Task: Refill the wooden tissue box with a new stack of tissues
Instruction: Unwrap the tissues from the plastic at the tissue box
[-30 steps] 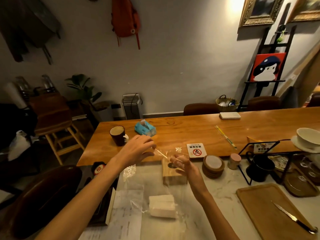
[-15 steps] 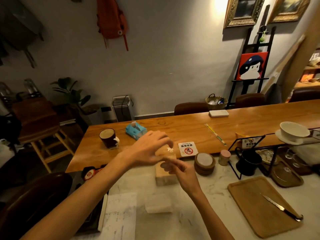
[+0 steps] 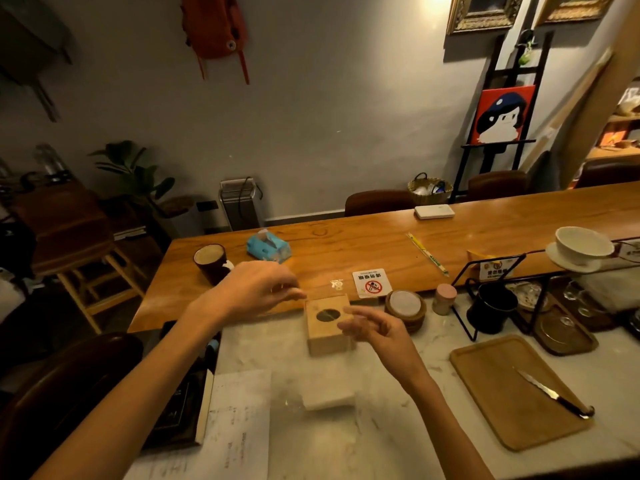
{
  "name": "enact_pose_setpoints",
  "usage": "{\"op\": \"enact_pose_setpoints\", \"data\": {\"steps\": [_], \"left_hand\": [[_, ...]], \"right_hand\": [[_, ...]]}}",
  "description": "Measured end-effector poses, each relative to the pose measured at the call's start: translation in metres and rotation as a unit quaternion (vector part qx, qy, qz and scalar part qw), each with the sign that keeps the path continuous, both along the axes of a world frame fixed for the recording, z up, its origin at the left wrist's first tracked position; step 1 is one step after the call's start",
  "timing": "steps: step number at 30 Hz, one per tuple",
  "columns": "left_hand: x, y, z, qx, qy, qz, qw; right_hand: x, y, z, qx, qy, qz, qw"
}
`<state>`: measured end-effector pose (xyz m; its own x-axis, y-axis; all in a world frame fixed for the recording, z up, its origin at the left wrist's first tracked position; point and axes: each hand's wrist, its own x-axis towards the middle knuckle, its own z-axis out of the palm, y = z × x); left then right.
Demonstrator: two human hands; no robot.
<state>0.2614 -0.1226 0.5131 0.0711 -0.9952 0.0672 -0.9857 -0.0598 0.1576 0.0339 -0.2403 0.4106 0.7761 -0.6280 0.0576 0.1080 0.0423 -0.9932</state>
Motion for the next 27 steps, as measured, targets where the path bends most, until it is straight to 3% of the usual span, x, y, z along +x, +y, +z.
{"op": "enact_pose_setpoints", "data": {"steps": [1,3,5,7,10,13,16,19,24,27], "left_hand": [[-0.002,0.001,-0.003,-0.028,-0.024,0.002,0.999],[-0.01,0.003,-0.006,-0.083,-0.072,-0.005,0.994],[-0.018,0.003,-0.008,-0.092,-0.092,-0.001,0.992],[-0.026,0.002,-0.01,-0.086,-0.101,-0.004,0.991],[-0.033,0.004,-0.014,-0.086,-0.117,-0.032,0.989],[-0.039,0.007,-0.017,-0.071,-0.121,-0.044,0.989],[-0.044,0.011,-0.016,-0.074,-0.126,-0.044,0.988],[-0.054,0.015,-0.011,-0.063,-0.119,-0.043,0.99],[-0.083,0.025,-0.019,-0.074,-0.126,-0.021,0.989],[-0.096,0.034,-0.024,-0.082,-0.13,-0.028,0.988]], "right_hand": [[-0.001,0.004,0.003,-0.008,0.015,-0.038,0.999],[-0.002,0.021,0.008,-0.099,0.034,-0.211,0.972],[-0.005,0.046,0.016,-0.32,-0.032,-0.338,0.884],[-0.006,0.07,0.02,-0.495,-0.107,-0.267,0.82],[-0.002,0.077,0.029,-0.63,0.006,-0.129,0.766],[-0.001,0.061,0.04,-0.637,0.204,-0.066,0.74],[-0.008,0.045,0.045,-0.655,0.318,-0.007,0.685],[-0.021,0.04,0.049,-0.664,0.337,0.019,0.668],[-0.056,0.039,0.042,-0.617,0.302,0.129,0.715],[-0.075,0.047,0.037,-0.596,0.31,0.173,0.72]]}}
